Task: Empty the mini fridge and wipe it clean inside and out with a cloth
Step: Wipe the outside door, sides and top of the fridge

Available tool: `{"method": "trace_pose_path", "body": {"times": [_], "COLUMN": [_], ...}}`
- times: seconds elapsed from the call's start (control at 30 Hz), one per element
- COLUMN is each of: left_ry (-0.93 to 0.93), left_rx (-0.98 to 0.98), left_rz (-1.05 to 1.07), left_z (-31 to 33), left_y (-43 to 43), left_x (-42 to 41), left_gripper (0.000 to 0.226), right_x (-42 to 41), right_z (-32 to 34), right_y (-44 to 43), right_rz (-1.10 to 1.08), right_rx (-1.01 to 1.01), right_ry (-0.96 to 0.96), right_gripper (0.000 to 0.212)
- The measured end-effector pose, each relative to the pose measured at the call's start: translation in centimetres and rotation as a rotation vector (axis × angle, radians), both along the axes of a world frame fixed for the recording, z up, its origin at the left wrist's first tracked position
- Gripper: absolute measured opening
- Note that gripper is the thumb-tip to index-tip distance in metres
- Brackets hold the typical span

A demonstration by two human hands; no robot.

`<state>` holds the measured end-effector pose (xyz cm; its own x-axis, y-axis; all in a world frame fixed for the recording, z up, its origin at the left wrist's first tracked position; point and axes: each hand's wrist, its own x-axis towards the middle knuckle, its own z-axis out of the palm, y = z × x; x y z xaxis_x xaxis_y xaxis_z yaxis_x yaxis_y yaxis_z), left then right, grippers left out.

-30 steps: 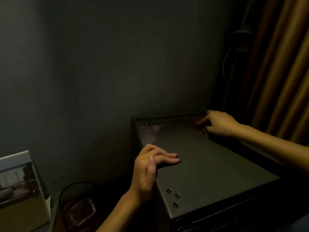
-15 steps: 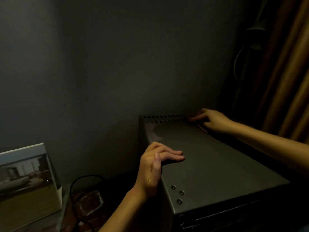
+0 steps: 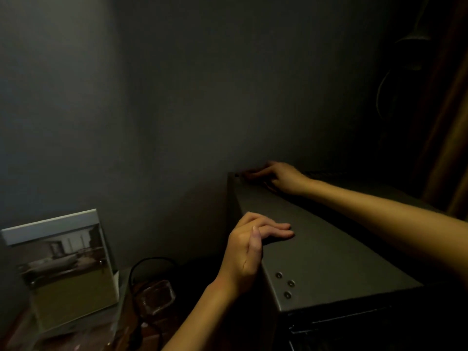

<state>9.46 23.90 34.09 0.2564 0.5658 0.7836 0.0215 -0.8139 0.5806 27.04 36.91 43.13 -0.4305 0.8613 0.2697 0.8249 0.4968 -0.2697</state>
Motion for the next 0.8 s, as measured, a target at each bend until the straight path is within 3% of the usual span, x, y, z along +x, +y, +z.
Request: {"method": "trace_pose_path", "body": {"times": [0.17,0.43,0.57,0.8], "left_ry": [-0.005,-0.009,0.07,0.347], "left_rx": [-0.002,-0.011,0.016,-0.061], "left_rz": [0.009,0.026,0.037,0.046], "left_z": [0.0,-0.1,0.1,2.2], "left_y": [0.0,-0.1,0.2,2.1], "left_x": [0.0,0.3,-0.2,-2.2], "left_gripper": [0.074,0.077,0.071,0.038], "right_x": [2.1,0.3,-2.5,-4.9], "right_z": [0.2,0.5,-0.4,-0.6], "right_y": [-1.5,-8.2,-5.1,4.5], "right_rz": [-0.022,0.316,0.373,0.17], "right_rx": [-0.001,-0.165,-0.137,-0.067], "right_ry": [-0.017,0.001,0.009,0.016], "right_gripper": [0.049,0.042,0.045,0.044]}}
